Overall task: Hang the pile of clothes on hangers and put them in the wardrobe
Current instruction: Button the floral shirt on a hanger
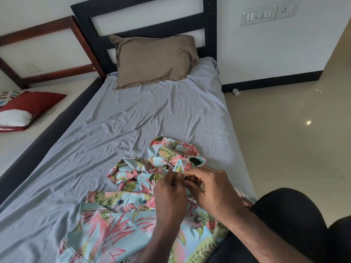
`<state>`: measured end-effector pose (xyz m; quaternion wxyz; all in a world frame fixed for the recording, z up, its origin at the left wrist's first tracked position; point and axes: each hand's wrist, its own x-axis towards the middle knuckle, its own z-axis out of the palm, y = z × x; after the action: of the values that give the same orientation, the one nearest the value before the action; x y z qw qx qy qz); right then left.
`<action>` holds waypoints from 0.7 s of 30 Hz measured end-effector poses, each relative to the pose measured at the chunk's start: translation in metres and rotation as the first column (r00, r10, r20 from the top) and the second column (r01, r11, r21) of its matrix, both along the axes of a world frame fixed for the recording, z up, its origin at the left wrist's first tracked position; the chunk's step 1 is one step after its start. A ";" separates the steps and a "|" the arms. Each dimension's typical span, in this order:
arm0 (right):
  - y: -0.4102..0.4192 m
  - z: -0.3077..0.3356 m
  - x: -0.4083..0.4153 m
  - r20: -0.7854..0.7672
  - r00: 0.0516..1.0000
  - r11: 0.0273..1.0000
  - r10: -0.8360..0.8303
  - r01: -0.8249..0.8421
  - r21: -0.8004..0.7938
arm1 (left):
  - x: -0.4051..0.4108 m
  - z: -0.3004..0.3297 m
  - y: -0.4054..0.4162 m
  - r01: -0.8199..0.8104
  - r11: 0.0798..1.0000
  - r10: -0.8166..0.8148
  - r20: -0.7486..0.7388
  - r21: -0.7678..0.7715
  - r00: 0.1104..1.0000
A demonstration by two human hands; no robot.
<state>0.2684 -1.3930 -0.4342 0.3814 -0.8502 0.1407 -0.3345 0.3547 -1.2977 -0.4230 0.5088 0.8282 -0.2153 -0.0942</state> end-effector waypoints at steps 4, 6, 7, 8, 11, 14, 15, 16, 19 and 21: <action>-0.001 -0.002 0.000 -0.088 0.996 0.999 0.034 -0.035 -0.012 | 0.004 -0.009 0.005 0.027 0.997 -0.031 0.041 0.073 0.999; 0.004 0.000 0.000 -0.121 0.992 0.998 0.032 -0.038 -0.049 | 0.003 -0.010 0.007 0.038 0.996 -0.043 0.052 0.082 0.998; 0.006 0.001 0.001 -0.114 0.993 0.998 0.031 -0.037 -0.054 | 0.003 -0.011 0.008 0.034 0.997 -0.037 0.046 0.073 0.998; 0.008 0.004 0.001 -0.093 0.995 0.998 0.030 -0.035 -0.052 | 0.003 -0.012 0.008 0.032 0.998 -0.033 0.028 0.053 0.999; 0.006 0.007 0.002 -0.004 1.000 1.000 0.018 -0.018 -0.006 | 0.000 -0.014 0.008 0.036 0.995 -0.049 -0.141 -0.096 0.989; 0.004 0.006 0.000 0.062 0.998 0.996 -0.028 0.022 0.089 | -0.004 -0.007 0.007 -0.009 0.976 -0.064 -0.321 -0.218 0.945; 0.005 0.005 0.000 0.072 0.996 0.993 -0.046 0.038 0.107 | -0.004 -0.003 0.006 -0.022 0.974 -0.056 -0.334 -0.226 0.941; 0.006 0.005 0.001 0.078 0.995 0.992 -0.064 0.055 0.113 | -0.004 0.000 0.005 -0.027 0.975 -0.044 -0.311 -0.219 0.949; 0.012 0.005 0.002 0.089 0.989 0.989 -0.118 0.109 0.098 | -0.007 0.002 0.003 -0.028 0.987 -0.001 -0.178 -0.157 0.984; 0.014 0.004 0.003 0.073 0.990 0.989 -0.124 0.117 0.093 | -0.006 -0.001 0.002 -0.034 0.984 -0.005 -0.217 -0.174 0.976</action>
<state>0.2711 -1.3794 -0.4307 0.4031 -0.8086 0.1914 -0.3834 0.3485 -1.2959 -0.4238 0.6013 0.7662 -0.1600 -0.1606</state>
